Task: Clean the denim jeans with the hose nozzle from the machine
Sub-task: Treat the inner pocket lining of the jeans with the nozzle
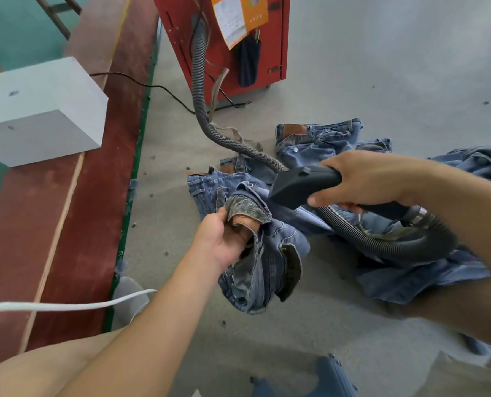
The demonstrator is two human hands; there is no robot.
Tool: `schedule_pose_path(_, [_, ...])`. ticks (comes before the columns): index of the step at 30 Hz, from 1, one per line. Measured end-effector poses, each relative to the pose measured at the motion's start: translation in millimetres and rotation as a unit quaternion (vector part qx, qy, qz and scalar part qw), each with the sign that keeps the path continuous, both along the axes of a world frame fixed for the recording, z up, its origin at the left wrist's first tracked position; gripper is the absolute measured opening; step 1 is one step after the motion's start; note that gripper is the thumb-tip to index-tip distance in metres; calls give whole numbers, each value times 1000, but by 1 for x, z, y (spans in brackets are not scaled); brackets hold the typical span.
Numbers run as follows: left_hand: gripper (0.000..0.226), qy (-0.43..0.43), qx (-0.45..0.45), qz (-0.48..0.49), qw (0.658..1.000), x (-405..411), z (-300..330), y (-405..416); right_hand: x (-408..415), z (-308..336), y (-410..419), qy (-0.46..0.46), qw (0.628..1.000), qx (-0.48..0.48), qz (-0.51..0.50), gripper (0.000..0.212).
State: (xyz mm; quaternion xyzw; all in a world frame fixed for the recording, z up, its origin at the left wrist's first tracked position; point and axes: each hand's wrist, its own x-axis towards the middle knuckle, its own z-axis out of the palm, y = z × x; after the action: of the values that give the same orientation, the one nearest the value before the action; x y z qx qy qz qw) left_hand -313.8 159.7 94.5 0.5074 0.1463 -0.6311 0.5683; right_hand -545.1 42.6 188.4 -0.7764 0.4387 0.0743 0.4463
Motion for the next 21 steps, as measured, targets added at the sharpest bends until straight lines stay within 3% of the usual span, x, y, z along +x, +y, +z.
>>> schedule_pose_path(4, [43,21,-6,-2,1000,-4,-3,-3,18,-9,19,-7,1000,-17,23,19])
schedule_pose_path(10, [33,4,-16,27,1000,1,-16,-5,23,-1,12,-87,980,-141,-109,22])
schedule_pose_path(14, [34,-70,0,55,996,13,-45,0,9,7,11,-87,978,-153,-108,25])
schedule_pose_path(18, [67,-190,129,57,972,19,-100,7,6,6,14,-53,978,-183,-86,31])
schedule_pose_path(21, [88,-219,257,30,941,7,-144,26,4,-1,15,-35,978,-198,-57,30])
